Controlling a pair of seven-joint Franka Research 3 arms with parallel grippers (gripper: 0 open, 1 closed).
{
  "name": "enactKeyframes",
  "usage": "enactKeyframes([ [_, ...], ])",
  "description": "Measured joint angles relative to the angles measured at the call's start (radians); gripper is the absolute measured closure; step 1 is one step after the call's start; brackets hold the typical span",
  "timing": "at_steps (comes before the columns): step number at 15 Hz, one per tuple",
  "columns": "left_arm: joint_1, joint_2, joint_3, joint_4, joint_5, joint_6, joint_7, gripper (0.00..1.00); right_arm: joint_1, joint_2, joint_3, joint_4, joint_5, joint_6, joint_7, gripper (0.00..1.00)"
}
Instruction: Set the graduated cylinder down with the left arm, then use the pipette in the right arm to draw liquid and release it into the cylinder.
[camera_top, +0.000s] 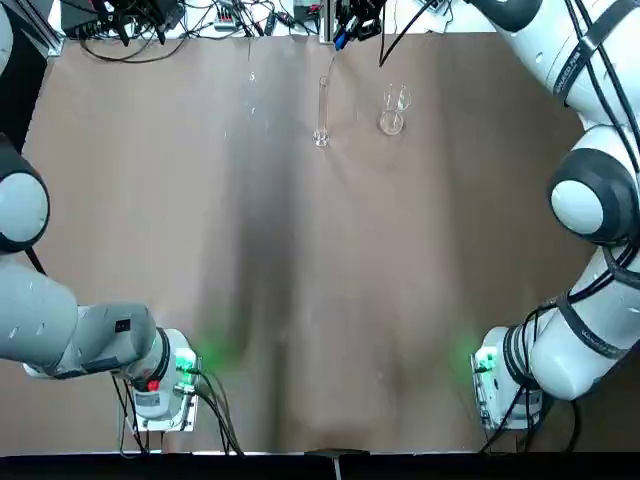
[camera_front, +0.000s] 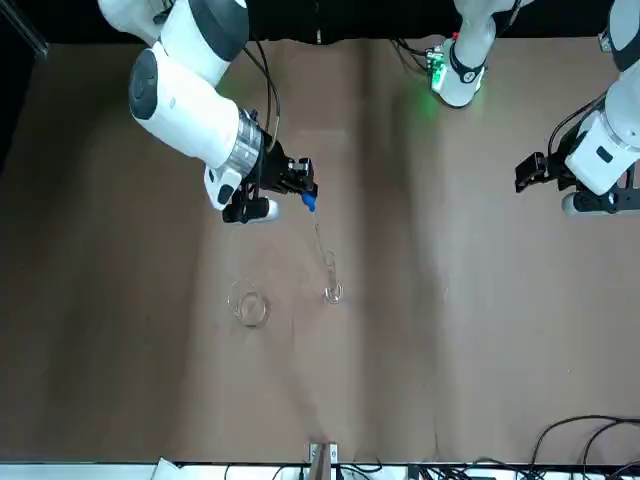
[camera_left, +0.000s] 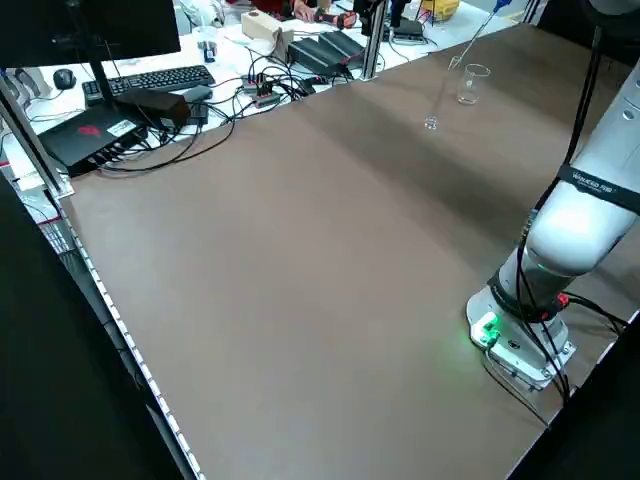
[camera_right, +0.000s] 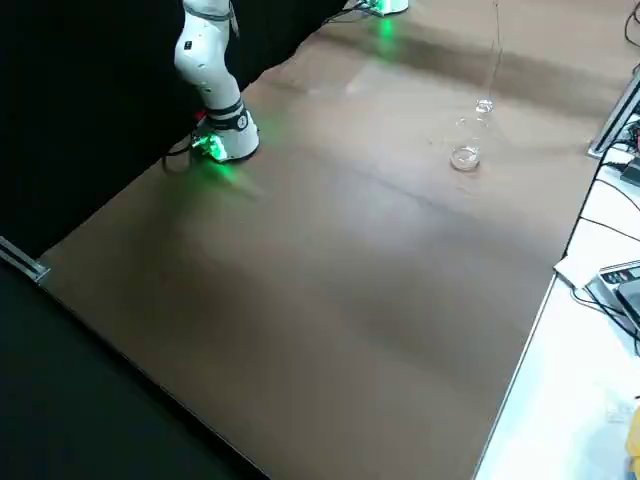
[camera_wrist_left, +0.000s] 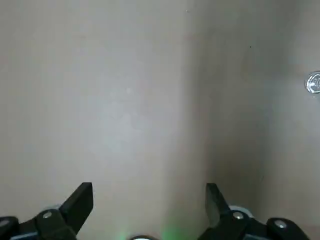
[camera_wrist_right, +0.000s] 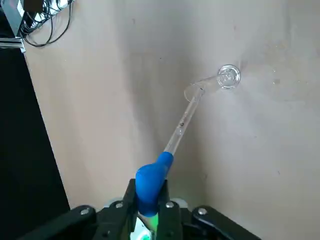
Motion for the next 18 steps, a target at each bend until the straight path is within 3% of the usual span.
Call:
enactKeyframes([
  [6,0.0,0.0,0.0,0.0,0.0,0.0,0.0,0.0,0.021,0.0,0.0,0.0,0.0,0.044,0.0,0.86],
  [18,0.0,0.0,0.0,0.0,0.0,0.003,0.0,0.0,0.046,0.0,0.0,0.0,0.0,0.096,0.001,0.87],
])
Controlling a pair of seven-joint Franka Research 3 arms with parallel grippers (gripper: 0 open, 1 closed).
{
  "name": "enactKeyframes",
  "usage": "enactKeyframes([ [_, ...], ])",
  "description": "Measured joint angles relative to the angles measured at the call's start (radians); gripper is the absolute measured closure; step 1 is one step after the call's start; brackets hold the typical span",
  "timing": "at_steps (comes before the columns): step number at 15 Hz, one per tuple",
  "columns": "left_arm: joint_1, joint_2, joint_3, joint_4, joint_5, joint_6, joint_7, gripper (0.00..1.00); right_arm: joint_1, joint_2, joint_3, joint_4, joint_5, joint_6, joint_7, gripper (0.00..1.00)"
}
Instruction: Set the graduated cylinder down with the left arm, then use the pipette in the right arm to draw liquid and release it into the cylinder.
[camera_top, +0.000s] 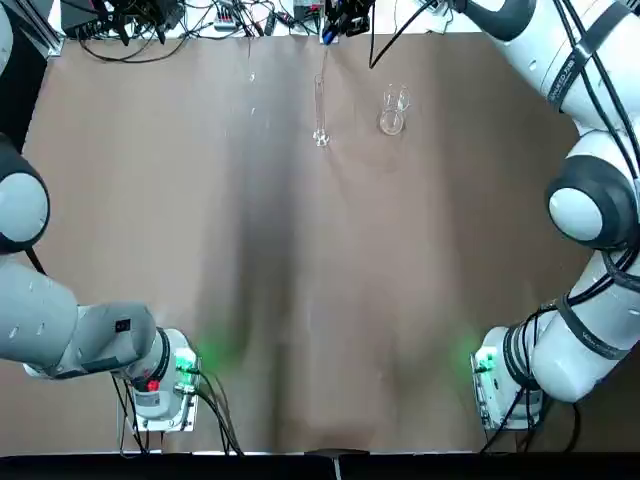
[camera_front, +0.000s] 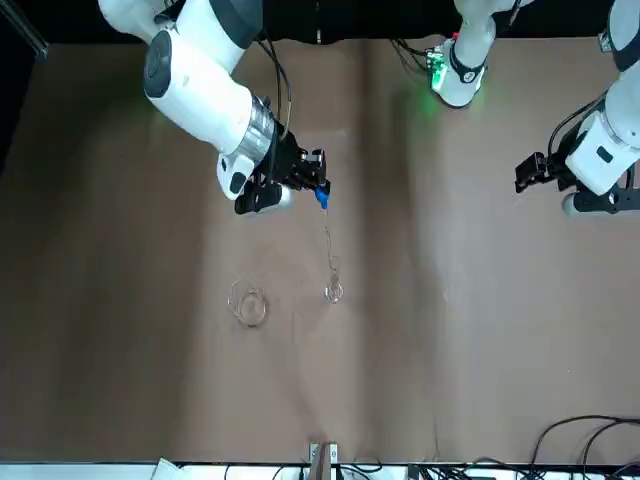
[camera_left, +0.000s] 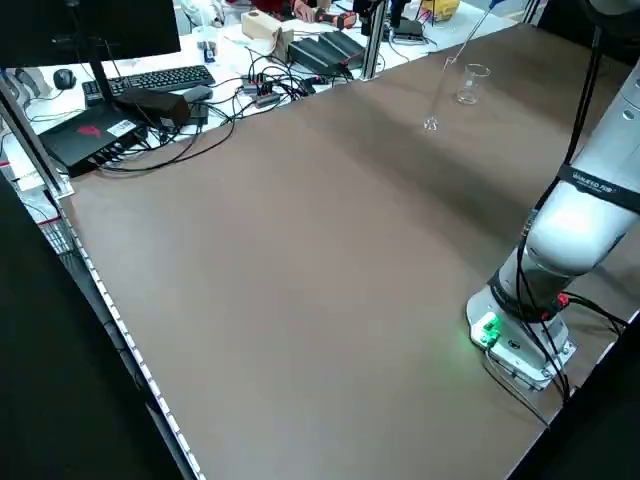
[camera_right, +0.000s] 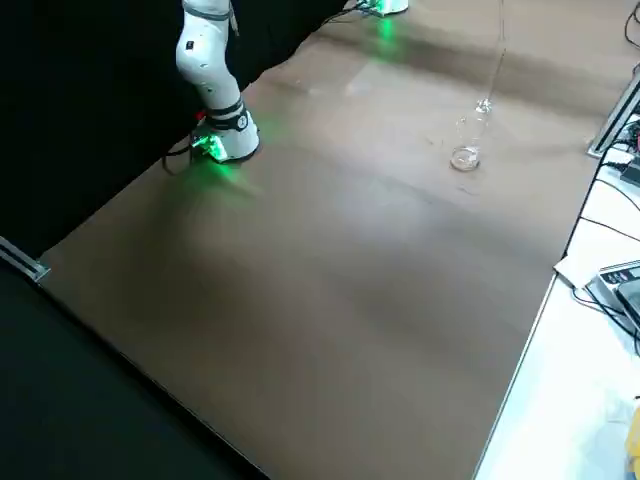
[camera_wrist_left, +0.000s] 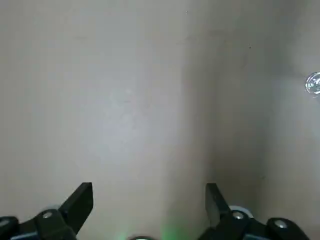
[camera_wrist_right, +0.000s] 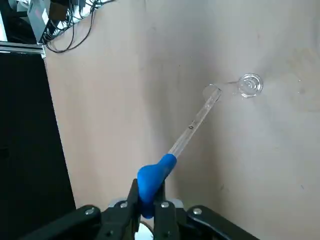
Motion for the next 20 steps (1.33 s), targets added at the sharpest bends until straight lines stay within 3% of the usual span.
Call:
enactKeyframes([
  [20,0.0,0.0,0.0,0.003,0.0,0.007,0.013,0.0,0.02,0.0,0.0,0.001,0.001,0.025,0.008,0.91],
])
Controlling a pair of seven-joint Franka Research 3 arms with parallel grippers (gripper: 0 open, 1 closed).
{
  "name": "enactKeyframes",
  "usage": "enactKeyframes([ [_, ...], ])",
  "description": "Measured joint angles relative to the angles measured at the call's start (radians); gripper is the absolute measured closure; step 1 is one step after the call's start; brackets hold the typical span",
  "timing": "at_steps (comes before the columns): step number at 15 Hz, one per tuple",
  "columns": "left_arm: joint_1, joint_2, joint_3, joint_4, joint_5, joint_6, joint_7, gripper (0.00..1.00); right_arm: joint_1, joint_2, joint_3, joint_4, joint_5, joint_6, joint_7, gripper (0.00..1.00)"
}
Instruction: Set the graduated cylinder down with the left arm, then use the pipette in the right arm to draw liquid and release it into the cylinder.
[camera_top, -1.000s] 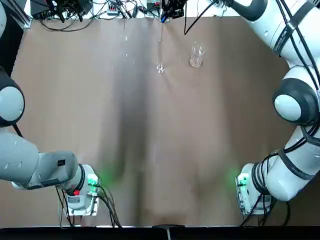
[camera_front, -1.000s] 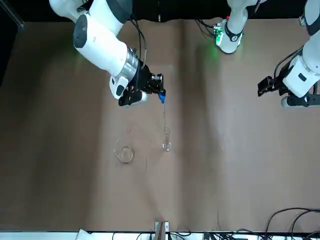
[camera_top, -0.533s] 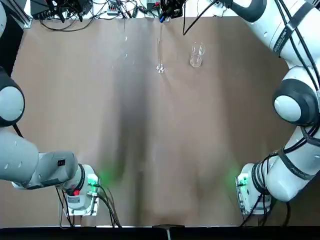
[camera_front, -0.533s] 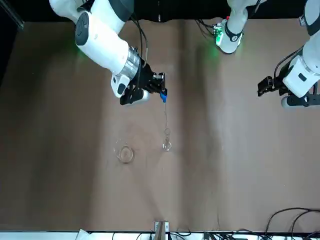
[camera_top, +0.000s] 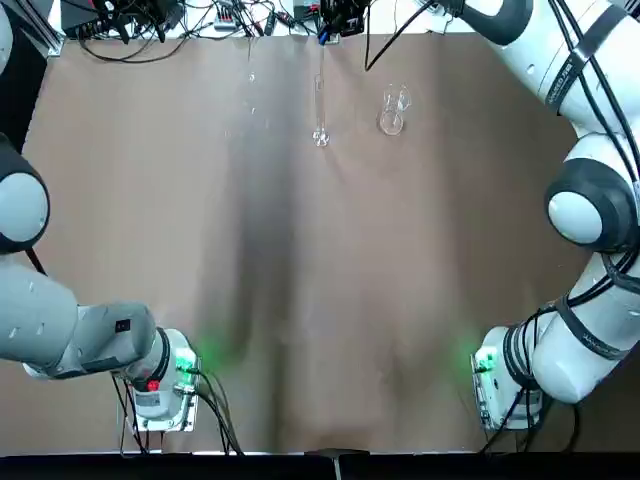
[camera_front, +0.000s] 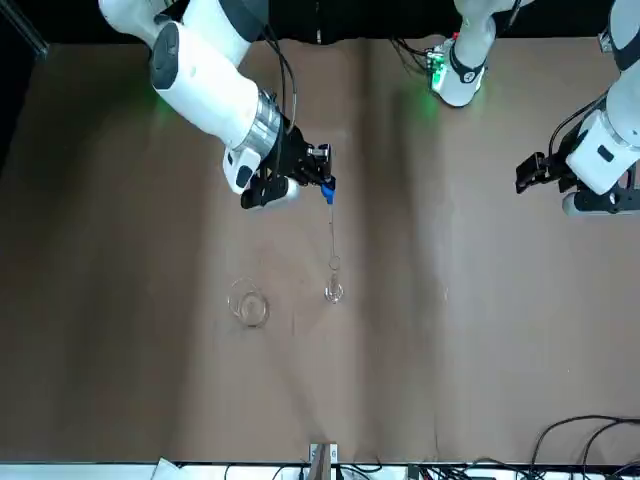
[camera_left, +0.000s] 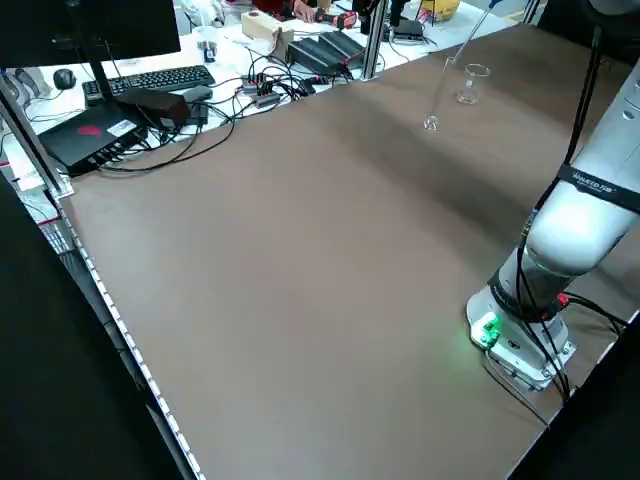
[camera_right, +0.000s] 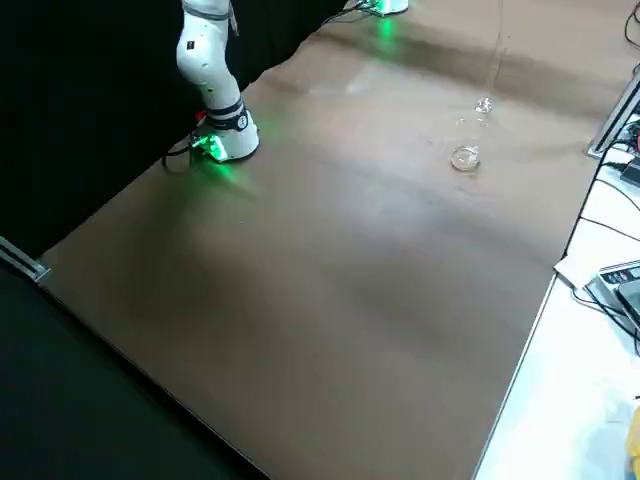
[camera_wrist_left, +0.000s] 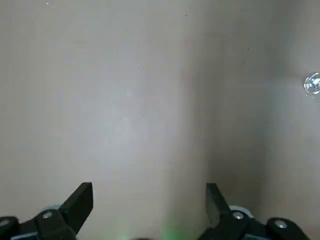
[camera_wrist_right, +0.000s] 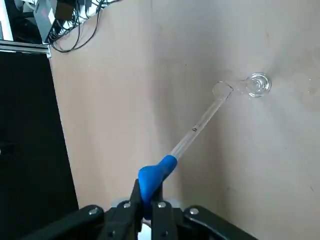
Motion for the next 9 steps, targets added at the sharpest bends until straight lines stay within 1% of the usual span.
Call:
enactKeyframes([
  [9,0.0,0.0,0.0,0.001,0.0,0.0,0.0,0.0,0.001,0.0,0.0,0.0,0.001,0.006,0.0,0.91],
])
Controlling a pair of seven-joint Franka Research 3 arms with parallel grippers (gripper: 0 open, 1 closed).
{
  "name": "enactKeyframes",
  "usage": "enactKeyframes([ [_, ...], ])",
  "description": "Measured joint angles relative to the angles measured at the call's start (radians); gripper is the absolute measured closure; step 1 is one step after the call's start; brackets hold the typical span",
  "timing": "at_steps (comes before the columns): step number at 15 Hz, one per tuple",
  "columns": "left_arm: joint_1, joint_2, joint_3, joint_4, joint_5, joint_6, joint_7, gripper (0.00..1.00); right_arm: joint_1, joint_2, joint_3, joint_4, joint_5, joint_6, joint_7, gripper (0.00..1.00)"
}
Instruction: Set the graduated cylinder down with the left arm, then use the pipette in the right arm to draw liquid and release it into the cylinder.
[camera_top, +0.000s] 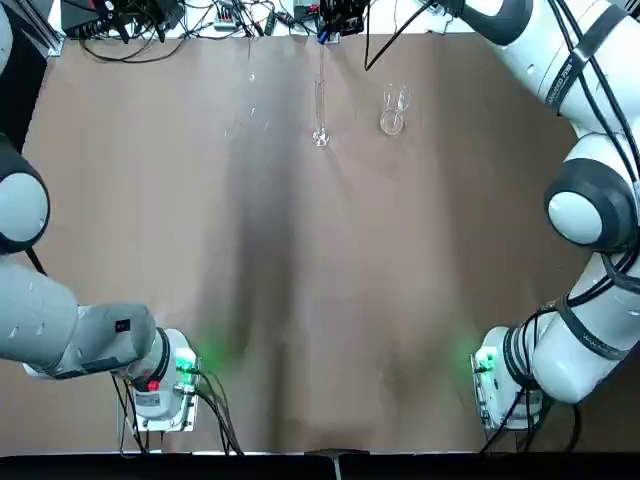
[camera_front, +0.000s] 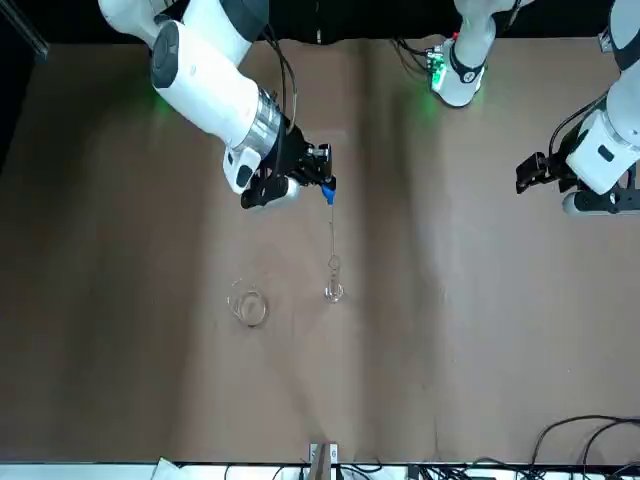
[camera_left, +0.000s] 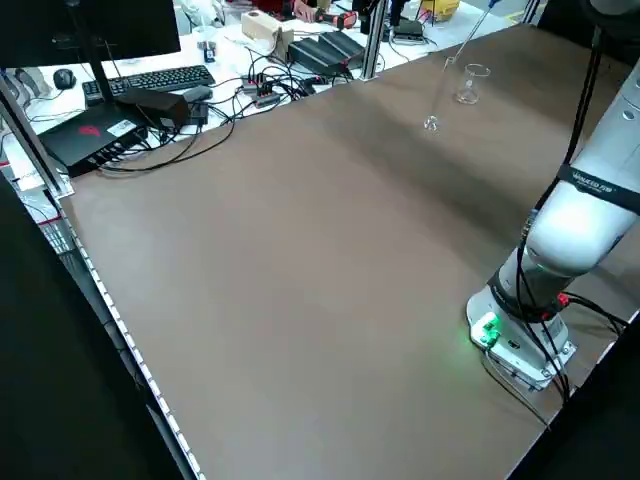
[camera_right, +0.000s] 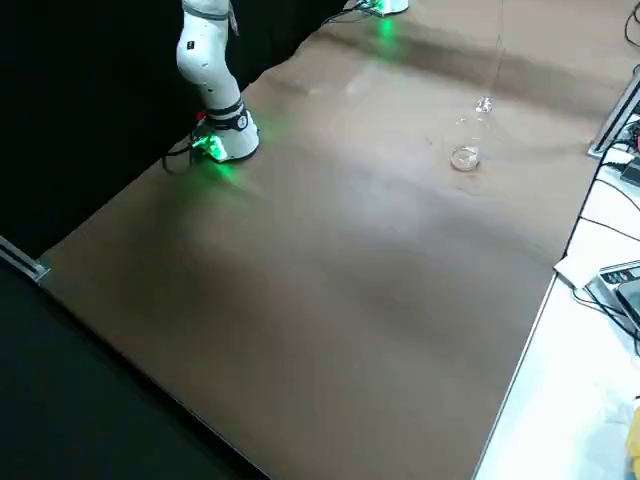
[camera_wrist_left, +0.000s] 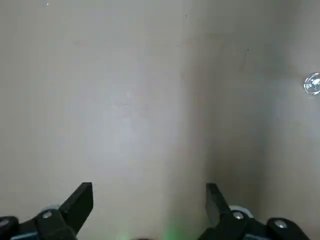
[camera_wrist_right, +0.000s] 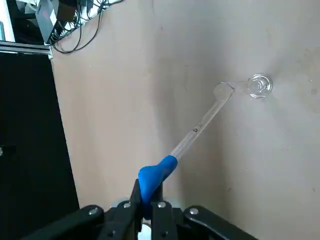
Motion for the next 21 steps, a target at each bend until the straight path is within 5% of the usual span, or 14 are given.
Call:
enactKeyframes([
  [21,0.0,-0.005,-0.003,0.003,0.0,0.011,0.002,0.0,-0.018,-0.002,-0.017,0.073,0.05,0.009,0.05,0.91],
])
